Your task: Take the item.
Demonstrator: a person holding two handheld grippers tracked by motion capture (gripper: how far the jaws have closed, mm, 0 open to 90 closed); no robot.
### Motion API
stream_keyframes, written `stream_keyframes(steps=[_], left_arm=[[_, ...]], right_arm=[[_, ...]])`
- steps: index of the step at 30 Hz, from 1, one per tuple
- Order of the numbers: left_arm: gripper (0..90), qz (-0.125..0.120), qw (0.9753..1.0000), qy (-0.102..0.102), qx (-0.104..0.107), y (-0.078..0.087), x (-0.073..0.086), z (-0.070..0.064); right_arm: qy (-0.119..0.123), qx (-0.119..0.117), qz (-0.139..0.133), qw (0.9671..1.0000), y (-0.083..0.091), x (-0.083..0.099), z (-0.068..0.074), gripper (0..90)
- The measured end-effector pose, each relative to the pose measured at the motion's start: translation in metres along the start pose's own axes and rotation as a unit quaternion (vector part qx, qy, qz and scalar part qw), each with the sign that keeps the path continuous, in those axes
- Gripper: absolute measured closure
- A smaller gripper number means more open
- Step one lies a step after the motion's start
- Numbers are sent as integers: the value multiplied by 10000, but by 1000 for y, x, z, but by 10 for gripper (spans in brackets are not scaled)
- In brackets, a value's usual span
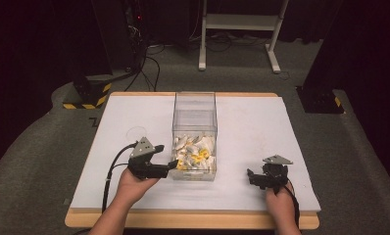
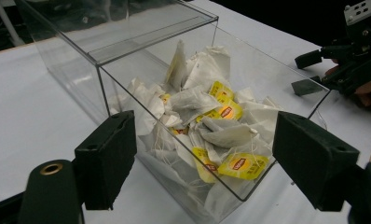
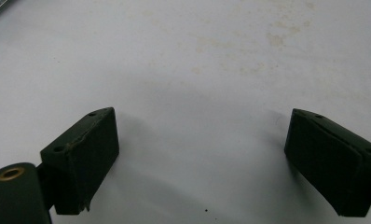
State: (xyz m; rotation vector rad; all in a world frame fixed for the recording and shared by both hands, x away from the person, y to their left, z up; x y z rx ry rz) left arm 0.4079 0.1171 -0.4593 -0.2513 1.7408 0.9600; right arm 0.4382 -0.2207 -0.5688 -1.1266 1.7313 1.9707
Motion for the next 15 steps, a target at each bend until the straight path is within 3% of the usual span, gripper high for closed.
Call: stream_keyframes(steps=[15], left_arm=[[245, 145, 9997, -95, 191, -12, -5, -12]], right_arm=[[-5, 3, 11, 10000, 0, 0, 0, 96]])
Point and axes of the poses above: each handheld gripper's, and its own axes: y roughly backward along the jaws, x roughly out of its underside, z roughly to its left, the point moved 9 cm from there along -y, roughly forward along the jaws
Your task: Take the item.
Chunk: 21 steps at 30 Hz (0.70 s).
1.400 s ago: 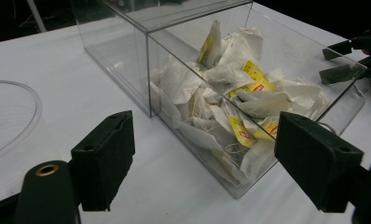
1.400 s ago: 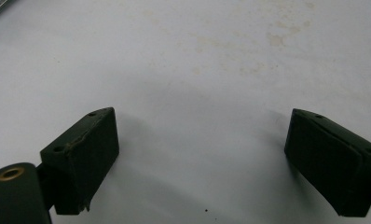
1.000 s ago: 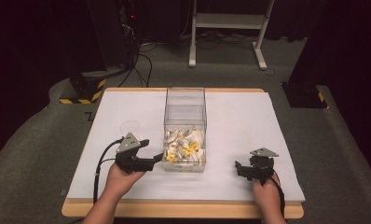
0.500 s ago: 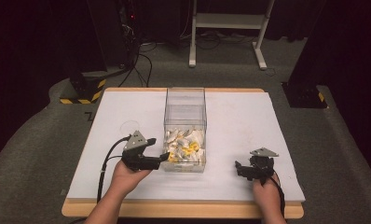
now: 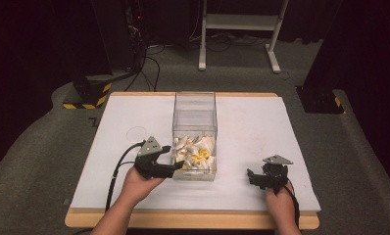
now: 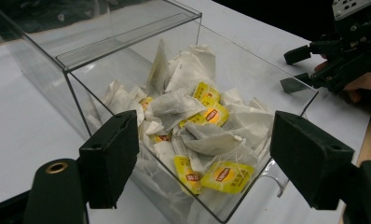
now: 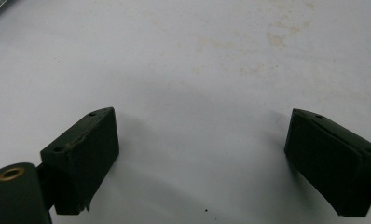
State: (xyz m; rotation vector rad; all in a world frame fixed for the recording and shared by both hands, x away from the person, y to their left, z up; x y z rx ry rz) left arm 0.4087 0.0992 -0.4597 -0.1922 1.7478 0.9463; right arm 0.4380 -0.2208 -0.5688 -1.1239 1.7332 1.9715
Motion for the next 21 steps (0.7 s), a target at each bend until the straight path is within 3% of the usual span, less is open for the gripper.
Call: stream_keyframes(steps=[6, 11, 21], left_arm=[[265, 84, 9999, -58, 97, -7, -2, -5], [338, 200, 9996, -47, 186, -13, -1, -8], [470, 661, 9975, -24, 261, -28, 3, -8]], right_arm=[[0, -3, -7, 10000, 0, 0, 0, 96], [-5, 1, -3, 10000, 0, 0, 0, 96], [-6, 1, -1, 10000, 0, 0, 0, 96]])
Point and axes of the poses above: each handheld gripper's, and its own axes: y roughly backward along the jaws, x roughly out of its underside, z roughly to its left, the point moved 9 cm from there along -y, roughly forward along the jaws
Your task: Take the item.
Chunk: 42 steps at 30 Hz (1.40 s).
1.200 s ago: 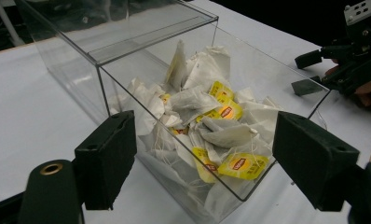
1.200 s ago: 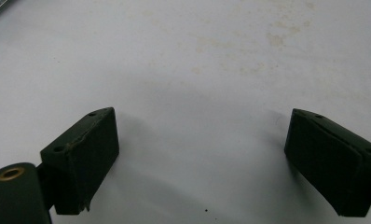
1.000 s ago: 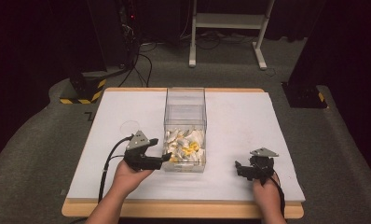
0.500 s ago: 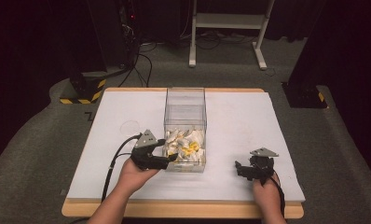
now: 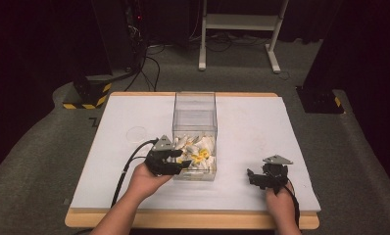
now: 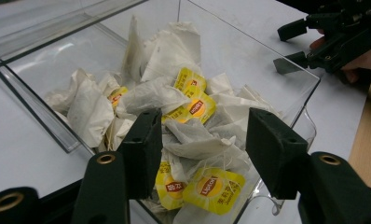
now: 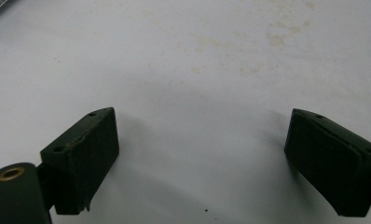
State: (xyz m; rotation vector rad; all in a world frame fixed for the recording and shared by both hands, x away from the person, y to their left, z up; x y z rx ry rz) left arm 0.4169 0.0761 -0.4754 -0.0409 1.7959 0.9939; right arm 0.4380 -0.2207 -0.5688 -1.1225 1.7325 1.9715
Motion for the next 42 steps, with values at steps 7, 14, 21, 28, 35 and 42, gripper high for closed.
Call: stream_keyframes(steps=[7, 14, 21, 28, 35, 42], left_arm=[[528, 99, 9999, 50, 69, -6, -1, 0], [540, 235, 9996, -135, -81, -9, 1, -2], [660, 433, 9983, -362, -159, -12, 6, -3], [753, 456, 9978, -457, -152, -13, 8, -5], [840, 370, 9983, -436, -137, -11, 7, -6], [866, 227, 9990, -374, -102, -9, 8, -5]], right_arm=[[0, -3, -2, 10000, 0, 0, 0, 96], [11, -5, -9, 10000, 0, 0, 0, 97], [13, -4, -9, 10000, 0, 0, 0, 97], [14, -2, -10, 10000, 0, 0, 0, 97], [15, -3, -11, 10000, 0, 0, 0, 97], [15, -2, -11, 10000, 0, 0, 0, 98]])
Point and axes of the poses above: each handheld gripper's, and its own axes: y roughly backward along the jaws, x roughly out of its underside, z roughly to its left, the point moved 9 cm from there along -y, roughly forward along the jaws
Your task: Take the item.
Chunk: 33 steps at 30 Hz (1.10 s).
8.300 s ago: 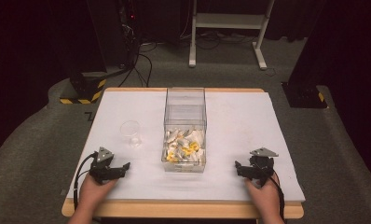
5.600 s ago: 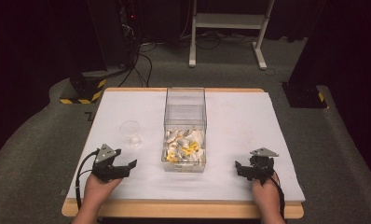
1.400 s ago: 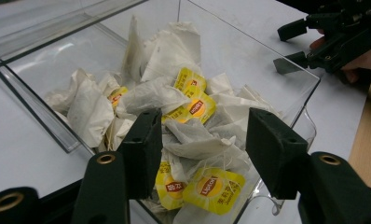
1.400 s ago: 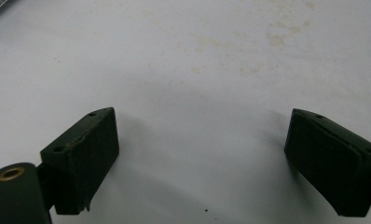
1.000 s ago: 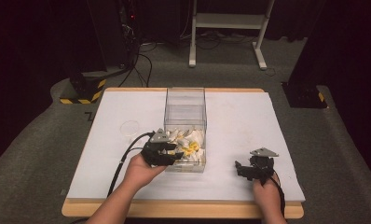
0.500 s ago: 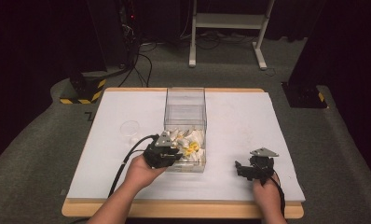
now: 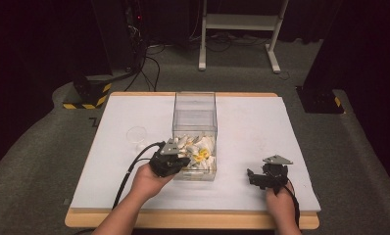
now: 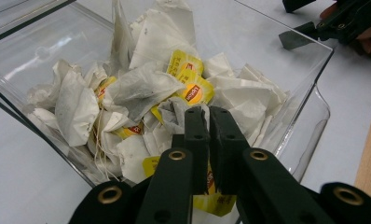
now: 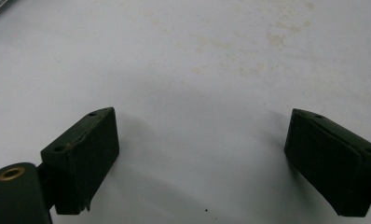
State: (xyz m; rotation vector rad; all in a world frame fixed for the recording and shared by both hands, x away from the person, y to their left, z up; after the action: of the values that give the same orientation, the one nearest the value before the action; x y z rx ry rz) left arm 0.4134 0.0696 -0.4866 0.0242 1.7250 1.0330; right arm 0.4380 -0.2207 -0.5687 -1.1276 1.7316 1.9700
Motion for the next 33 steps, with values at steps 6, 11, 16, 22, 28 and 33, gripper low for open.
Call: stream_keyframes(steps=[6, 11, 16, 22, 28, 33], left_arm=[[877, -185, 9998, 80, 44, 4, 1, 1], [882, -401, 9991, 143, 55, 9, -1, 1], [882, -583, 9981, 189, 43, 14, -3, 2], [883, -701, 9972, 262, 62, 17, -2, 3], [883, -907, 9951, 367, 156, 22, -3, 4], [883, -1021, 9939, 402, 123, 26, -3, 6]], right_arm=[[2, 1, 1, 10000, 0, 0, 0, 98], [3, 2, 0, 10000, 0, 0, 0, 98], [4, 3, 0, 10000, 0, 0, 0, 98], [-4, 3, 1, 10000, 0, 0, 0, 99], [-3, 2, 0, 10000, 0, 0, 0, 99], [-3, 2, 1, 10000, 0, 0, 0, 99]])
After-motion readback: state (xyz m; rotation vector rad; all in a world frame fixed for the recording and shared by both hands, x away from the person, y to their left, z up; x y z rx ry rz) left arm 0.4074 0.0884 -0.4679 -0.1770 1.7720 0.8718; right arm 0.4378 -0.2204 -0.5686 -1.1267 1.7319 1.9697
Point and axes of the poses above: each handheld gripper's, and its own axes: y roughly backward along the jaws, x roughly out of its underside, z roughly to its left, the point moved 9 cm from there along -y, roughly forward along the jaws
